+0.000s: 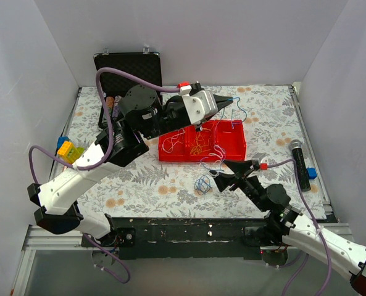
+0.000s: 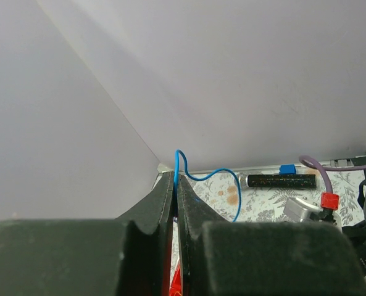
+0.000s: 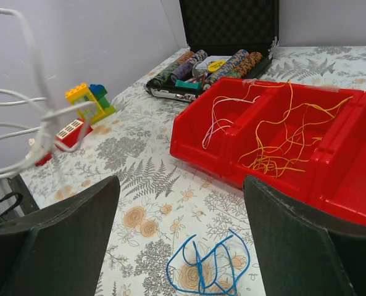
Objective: Untangle the cables
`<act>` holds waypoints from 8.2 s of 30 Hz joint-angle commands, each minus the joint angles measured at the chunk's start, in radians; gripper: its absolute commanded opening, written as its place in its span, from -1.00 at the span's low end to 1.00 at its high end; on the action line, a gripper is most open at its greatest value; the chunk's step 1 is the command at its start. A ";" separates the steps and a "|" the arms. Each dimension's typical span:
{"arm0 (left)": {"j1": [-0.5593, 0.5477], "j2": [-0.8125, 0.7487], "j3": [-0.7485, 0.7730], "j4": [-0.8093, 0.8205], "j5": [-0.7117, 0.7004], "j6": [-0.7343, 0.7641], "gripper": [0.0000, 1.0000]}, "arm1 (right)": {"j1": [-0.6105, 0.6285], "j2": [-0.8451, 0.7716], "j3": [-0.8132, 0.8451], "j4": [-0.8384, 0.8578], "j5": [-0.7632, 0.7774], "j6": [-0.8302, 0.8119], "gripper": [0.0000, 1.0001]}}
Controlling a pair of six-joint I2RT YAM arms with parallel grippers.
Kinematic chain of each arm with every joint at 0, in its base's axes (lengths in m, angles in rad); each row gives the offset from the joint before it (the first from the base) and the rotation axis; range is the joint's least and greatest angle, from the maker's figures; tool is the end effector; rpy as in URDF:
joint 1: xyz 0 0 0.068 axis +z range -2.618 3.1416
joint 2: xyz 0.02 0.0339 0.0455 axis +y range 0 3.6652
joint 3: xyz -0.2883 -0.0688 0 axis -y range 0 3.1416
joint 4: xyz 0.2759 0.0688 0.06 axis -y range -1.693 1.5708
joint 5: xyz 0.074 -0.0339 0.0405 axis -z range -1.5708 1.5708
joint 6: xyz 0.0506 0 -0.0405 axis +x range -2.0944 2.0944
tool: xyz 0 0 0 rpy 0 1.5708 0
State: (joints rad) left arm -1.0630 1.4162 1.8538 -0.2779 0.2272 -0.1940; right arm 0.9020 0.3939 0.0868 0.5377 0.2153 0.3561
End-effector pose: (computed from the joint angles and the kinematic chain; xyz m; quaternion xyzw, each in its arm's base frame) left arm 0.1465 -0.2867 0.5892 0.3495 0.5481 -0.5041 0.5686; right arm 0.1046 0.1150 0.2261 -0.0854 0.6173 0.4045 0.6693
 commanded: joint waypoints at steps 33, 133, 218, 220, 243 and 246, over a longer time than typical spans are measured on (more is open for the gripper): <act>0.026 0.055 -0.154 0.132 -0.269 0.004 -1.00 | 0.005 -0.057 0.041 -0.261 0.130 -0.010 0.57; -0.117 0.506 -0.423 -0.253 0.098 0.460 -1.00 | 0.005 -0.063 0.462 -0.944 0.559 0.290 -0.20; 0.546 0.306 -0.501 0.063 0.023 -0.220 -1.00 | 0.209 0.944 0.347 -0.094 0.022 -0.101 -0.15; 0.549 0.322 -0.510 0.075 0.012 -0.220 -0.92 | 0.210 0.925 0.347 -0.116 0.038 -0.109 -0.37; 0.623 0.222 -0.211 -0.156 0.020 -0.361 0.96 | -0.265 0.603 0.688 -0.490 0.133 -0.313 -0.97; 0.635 0.210 -0.190 -0.214 0.032 -0.377 0.96 | -0.314 0.660 0.709 -0.479 0.142 -0.332 -0.97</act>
State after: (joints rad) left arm -0.4435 1.6886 1.6176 -0.3923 0.2466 -0.5247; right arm 0.6365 0.9878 0.7525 0.1017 0.3561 0.0875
